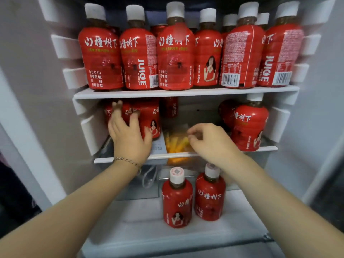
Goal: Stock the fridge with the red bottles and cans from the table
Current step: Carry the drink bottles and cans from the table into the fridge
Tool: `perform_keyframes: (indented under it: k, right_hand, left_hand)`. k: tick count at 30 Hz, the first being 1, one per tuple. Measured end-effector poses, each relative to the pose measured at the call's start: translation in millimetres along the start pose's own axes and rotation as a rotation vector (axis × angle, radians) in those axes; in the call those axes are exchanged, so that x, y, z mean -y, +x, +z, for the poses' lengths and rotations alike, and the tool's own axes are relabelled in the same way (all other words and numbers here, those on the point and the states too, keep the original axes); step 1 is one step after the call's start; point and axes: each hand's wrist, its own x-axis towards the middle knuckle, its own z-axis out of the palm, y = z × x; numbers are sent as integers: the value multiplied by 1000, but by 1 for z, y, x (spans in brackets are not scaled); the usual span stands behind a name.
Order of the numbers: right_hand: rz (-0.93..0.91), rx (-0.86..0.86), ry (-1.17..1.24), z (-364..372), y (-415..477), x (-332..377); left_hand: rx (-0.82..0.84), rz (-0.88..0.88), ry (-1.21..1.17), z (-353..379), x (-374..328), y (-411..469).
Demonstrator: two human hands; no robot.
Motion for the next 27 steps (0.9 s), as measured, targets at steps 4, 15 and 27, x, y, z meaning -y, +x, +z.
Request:
perform_keyframes:
  k: [4, 15, 27]
  right_hand:
    - [190, 84, -201, -21, -43, -11]
    - [211, 53, 153, 55, -80, -76]
    - [-214, -508, 97, 0, -66, -10]
  left_hand:
    - [278, 240, -235, -21, -25, -44]
    - [803, -156, -481, -11, -36, -101]
    - [150, -15, -542, -68, -57, -50]
